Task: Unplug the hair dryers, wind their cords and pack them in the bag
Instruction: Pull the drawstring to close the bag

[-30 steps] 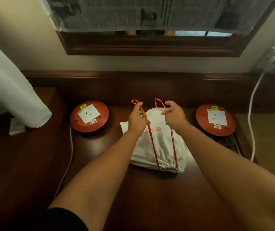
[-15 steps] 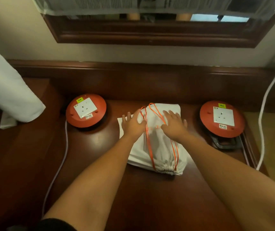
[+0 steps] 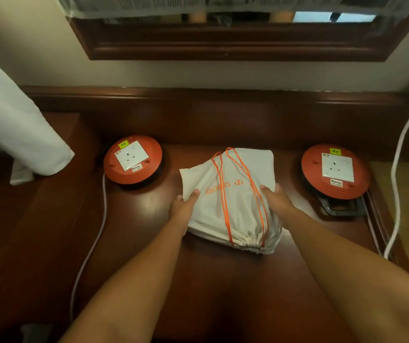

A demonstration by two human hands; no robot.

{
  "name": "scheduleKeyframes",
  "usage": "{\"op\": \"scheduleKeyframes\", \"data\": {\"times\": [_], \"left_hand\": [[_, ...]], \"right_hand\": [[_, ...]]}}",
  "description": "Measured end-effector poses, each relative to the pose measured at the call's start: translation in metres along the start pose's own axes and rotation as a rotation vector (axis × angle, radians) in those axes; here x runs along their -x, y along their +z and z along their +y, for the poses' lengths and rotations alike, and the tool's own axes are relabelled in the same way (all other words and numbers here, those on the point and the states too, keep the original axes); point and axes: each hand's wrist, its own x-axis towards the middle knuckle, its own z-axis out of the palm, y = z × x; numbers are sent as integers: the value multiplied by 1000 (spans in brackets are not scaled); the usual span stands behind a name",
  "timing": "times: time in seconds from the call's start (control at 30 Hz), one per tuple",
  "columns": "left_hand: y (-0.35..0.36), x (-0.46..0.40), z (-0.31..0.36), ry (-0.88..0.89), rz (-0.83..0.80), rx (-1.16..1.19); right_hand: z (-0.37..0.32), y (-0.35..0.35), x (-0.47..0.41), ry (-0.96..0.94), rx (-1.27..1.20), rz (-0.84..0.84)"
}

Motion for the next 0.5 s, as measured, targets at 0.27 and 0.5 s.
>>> {"op": "scheduleKeyframes", "data": {"times": [0.27,0.5], "left_hand": [[-11,-28,23,141,43,-60],[-20,-52,37,198,42,-63]], "right_hand": [[-5,36,-2,-154,-150,50],[-21,55,-18,-187,-172,71]]}}
